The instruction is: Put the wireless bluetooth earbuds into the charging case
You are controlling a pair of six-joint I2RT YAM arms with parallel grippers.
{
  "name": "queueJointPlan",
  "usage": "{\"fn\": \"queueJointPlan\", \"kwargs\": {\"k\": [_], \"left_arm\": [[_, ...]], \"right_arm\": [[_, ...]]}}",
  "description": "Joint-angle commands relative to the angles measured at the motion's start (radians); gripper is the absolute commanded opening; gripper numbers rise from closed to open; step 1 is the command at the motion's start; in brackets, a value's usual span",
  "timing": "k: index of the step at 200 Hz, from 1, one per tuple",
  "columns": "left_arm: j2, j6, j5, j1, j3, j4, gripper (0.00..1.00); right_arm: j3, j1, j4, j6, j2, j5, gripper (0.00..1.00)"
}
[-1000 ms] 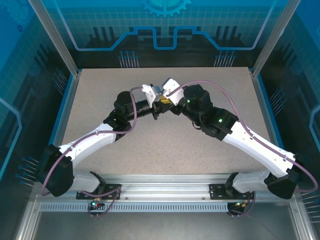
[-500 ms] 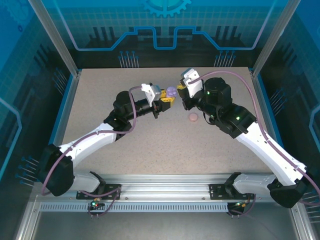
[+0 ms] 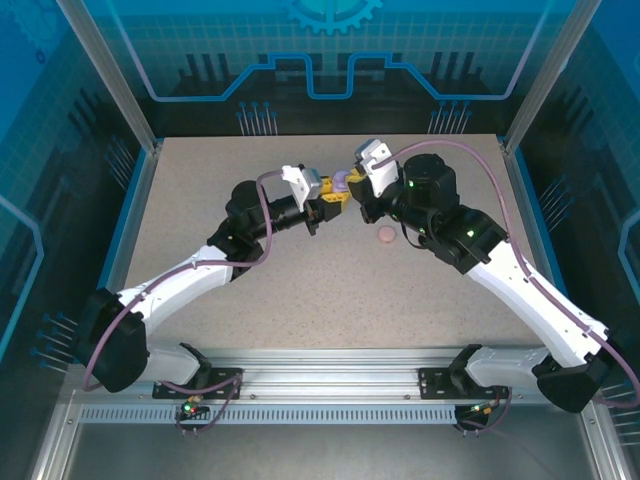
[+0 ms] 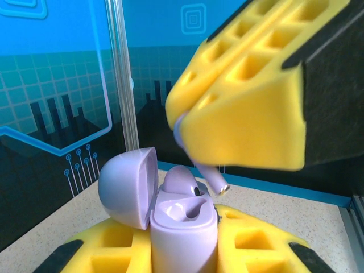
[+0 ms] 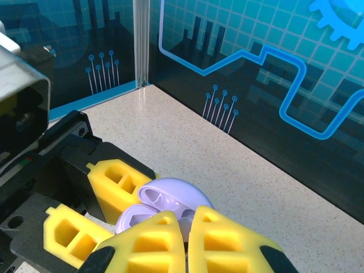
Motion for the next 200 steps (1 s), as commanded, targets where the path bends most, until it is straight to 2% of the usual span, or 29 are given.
{"fn": "queueJointPlan", "kwargs": {"k": [1,200], "left_arm": [[-0.003,-0.013,0.007,-0.001,0.034,0.029,0.0],[-0.008,-0.033,0.013,-0.008,0.028,0.046,0.0]], "right_arm": [[0.007,-0.008,0.043,0.023,0.008,-0.021,0.01],[-0.024,-0.005,0.088,-0.002,0.023,0.03,0.01]]}}
